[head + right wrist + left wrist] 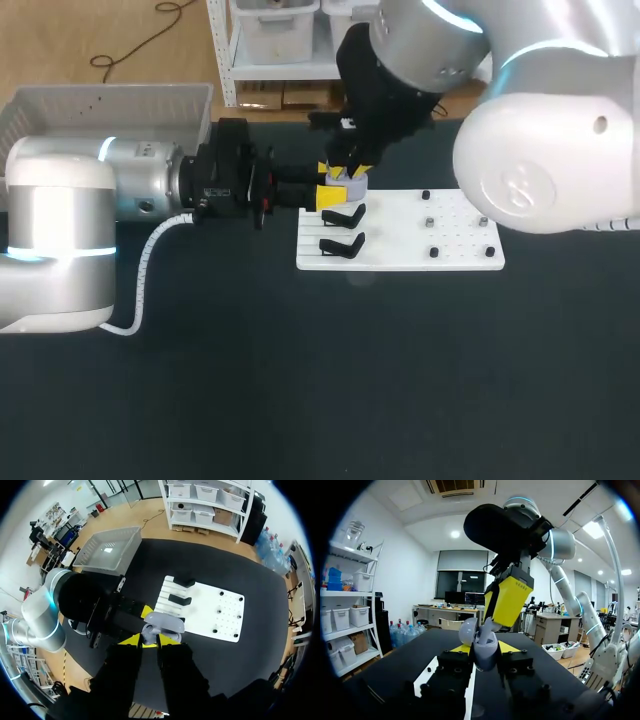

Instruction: Pick up each earbud case from the left stands, insert the matching earbuds, close the lid, and place the case in the box.

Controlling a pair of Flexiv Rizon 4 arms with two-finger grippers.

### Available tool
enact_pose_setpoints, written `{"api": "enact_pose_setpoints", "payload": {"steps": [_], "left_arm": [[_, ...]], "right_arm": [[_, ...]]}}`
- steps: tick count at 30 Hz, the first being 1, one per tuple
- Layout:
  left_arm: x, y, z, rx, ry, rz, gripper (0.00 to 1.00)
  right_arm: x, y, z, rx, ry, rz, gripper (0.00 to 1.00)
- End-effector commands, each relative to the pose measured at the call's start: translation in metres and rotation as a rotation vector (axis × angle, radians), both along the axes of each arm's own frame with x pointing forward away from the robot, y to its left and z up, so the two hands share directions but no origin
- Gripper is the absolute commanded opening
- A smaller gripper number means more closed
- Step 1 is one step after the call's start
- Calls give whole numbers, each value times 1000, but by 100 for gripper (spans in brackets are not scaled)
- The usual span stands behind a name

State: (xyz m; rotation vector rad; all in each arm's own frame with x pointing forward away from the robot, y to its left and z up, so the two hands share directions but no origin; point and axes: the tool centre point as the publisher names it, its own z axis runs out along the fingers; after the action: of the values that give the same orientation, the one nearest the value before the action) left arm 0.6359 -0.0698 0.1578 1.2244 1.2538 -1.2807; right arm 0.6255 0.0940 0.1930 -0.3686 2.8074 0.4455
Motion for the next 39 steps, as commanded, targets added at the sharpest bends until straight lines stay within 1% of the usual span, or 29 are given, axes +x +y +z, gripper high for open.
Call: {"api": "enact_pose_setpoints", "payload": {"steps": [1, 10, 11, 13, 14, 15, 20, 24, 27, 29, 32, 33, 35, 37, 39], "left_arm": [[-1, 0, 0, -1, -2, 5, 0], [-1, 0, 0, -1, -2, 5, 0], [-1, 0, 0, -1, -2, 5, 0], [-1, 0, 0, -1, -2, 5, 0], [-1, 0, 0, -1, -2, 5, 0], [-1, 0, 0, -1, -2, 5, 0], [-1, 0, 0, -1, -2, 5, 0], [-1, 0, 0, -1, -2, 5, 0], [-1, 0, 0, -1, -2, 5, 0], [-1, 0, 0, -1, -2, 5, 0], [-1, 0, 0, -1, -2, 5, 0], [-1, 0, 0, -1, -2, 5, 0], [-1, 0, 0, -1, -2, 5, 0], [-1, 0, 0, -1, -2, 5, 0], [-1, 0, 0, -1, -2, 5, 0]], "right_arm": [[5, 1, 0, 0, 17, 6, 0], [7, 0, -1, 3, 44, 10, 0], [7, 0, -1, 3, 46, 10, 3], [7, -1, 0, 5, 50, 12, 49], [6, -1, 1, 6, 50, 12, 89], [5, -1, 2, 7, 50, 13, 100], [-1, -1, 14, 21, 43, 14, 100], [-8, -1, 29, 62, 39, 30, 100], [-6, -5, 40, 110, 37, 22, 100], [2, -10, 42, 102, 28, -10, 100], [21, -23, 43, 106, 15, -87, 100], [27, -27, 42, 96, 17, -114, 100], [40, -34, 38, 87, 42, -156, 100], [51, -39, 31, 60, 66, -187, 100], [60, -42, 23, 47, 85, -202, 100]]}}
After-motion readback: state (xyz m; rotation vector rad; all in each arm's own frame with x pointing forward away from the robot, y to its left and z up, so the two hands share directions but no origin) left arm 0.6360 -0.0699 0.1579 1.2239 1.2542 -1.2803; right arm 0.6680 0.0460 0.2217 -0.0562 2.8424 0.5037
